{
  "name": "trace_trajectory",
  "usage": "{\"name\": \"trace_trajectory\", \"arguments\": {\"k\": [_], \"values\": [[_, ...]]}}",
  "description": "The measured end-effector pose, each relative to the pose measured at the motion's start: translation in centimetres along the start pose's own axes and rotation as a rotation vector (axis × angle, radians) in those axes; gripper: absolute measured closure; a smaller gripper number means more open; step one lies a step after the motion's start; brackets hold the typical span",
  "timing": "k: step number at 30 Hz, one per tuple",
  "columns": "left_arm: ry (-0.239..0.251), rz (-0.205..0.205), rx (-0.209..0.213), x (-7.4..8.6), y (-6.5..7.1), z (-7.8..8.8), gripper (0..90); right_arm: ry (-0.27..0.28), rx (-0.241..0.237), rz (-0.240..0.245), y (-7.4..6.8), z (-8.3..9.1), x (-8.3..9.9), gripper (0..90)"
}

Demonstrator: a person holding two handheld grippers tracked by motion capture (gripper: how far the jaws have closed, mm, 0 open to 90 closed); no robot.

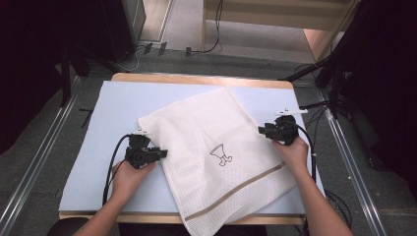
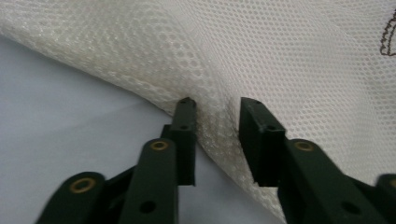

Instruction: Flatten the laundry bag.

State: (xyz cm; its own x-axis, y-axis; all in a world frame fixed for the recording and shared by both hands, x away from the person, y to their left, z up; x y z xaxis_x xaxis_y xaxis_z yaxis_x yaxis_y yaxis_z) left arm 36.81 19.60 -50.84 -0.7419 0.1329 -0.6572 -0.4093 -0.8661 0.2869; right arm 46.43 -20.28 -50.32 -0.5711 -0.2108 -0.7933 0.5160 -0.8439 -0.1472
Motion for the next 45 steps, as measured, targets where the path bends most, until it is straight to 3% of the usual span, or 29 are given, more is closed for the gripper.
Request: {"name": "trace_trajectory", "arguments": {"k": [3, 7, 16, 23, 24, 26, 27, 28, 31, 37, 40, 45], "values": [[-0.024, -0.003, 0.029, -0.3, 0.0, -0.3, 83.1, -0.006, -0.004, -0.017, 0.2, 0.3, 0.3, 61.9], [-0.042, -0.007, 0.049, -0.9, -0.4, -0.1, 86.5, 0.0, -0.016, -0.023, 0.0, 0.4, 0.3, 61.8], [-0.003, 0.003, 0.036, -4.5, -4.3, 0.3, 86.8, 0.002, -0.058, 0.013, -2.4, 0.9, 0.7, 61.7], [0.019, -0.014, -0.02, -7.0, -7.1, -0.3, 86.9, -0.014, -0.087, 0.044, -4.5, 0.9, 1.4, 61.5], [0.017, -0.009, -0.023, -7.6, -8.0, -0.6, 86.8, -0.016, -0.097, 0.054, -5.1, 0.8, 1.5, 61.4], [0.029, -0.007, -0.027, -7.9, -8.4, -0.7, 86.7, -0.017, -0.101, 0.059, -5.4, 0.8, 1.7, 61.3], [0.052, 0.026, -0.015, -8.3, -9.1, -0.9, 86.3, -0.027, -0.106, 0.07, -5.9, 0.8, 1.9, 61.0], [0.04, 0.039, -0.006, -8.2, -9.4, -1.0, 85.9, -0.031, -0.106, 0.078, -6.1, 0.8, 2.1, 60.8], [0.035, 0.038, 0.002, -8.1, -9.5, -1.2, 83.9, -0.037, -0.102, 0.085, -6.3, 0.9, 2.3, 60.5], [0.049, 0.043, 0.007, -8.2, -9.1, -0.2, 66.6, -0.035, -0.102, 0.052, -5.7, 1.1, 2.7, 59.3], [0.049, 0.036, 0.005, -7.6, -8.7, 0.7, 62.7, -0.034, -0.1, 0.036, -5.7, 1.5, 3.0, 59.3], [0.046, 0.019, -0.006, -5.8, -7.6, 2.5, 56.9, -0.021, -0.093, 0.055, -5.9, 2.8, 3.2, 57.0]]}}
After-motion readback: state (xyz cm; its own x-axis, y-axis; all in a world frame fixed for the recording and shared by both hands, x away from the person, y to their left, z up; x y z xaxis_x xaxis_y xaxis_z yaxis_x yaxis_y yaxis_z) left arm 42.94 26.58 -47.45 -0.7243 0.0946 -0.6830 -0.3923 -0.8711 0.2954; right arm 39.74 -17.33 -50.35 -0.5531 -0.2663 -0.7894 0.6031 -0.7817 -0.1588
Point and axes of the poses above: each handheld gripper's, and its own axes: z roughly backward along the jaws, x roughly out of its underside, y roughly to its right, the point moved 7 cm from there along -z, roughly forward along the jaws, and after that the axes turned 6 degrees about y, right-handed, at the moved point
